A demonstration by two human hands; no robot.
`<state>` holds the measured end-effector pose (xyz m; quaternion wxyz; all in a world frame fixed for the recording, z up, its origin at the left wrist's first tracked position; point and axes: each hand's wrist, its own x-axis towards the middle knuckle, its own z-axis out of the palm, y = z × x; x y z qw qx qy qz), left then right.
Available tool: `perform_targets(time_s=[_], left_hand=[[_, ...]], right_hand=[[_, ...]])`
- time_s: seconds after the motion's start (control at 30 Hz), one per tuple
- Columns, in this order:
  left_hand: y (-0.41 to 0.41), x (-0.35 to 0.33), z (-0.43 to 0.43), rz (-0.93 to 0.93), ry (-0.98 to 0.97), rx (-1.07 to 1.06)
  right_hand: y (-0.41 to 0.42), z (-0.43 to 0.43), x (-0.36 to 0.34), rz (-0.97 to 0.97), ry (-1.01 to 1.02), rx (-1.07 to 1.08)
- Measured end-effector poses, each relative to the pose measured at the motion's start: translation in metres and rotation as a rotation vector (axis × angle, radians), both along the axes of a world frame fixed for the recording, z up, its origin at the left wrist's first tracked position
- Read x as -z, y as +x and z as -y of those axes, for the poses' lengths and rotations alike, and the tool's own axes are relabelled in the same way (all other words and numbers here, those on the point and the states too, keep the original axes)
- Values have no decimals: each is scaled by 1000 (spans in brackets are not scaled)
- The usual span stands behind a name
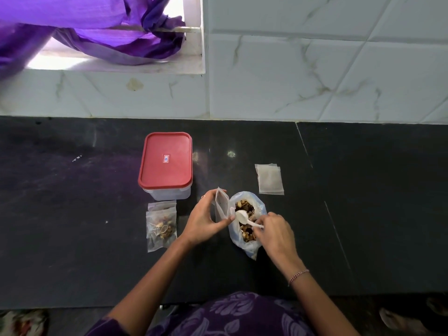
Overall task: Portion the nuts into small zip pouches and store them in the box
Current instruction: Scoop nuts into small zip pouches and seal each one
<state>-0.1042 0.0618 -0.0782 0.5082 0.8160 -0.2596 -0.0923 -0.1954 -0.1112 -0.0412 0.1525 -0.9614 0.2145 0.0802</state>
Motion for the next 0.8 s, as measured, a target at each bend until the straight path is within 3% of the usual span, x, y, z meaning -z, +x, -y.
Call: perform_targets(time_s=[0.2, 0.53, 0.8], left_hand=[[-5, 5, -1, 41, 73, 28], [-10, 16, -4, 98, 170, 86], [-15, 24, -6, 114, 290, 125]], right_hand=[[0, 15, -7, 146, -127, -137], [21, -2, 10, 12, -270, -305], [2, 7, 15, -37, -243, -394]])
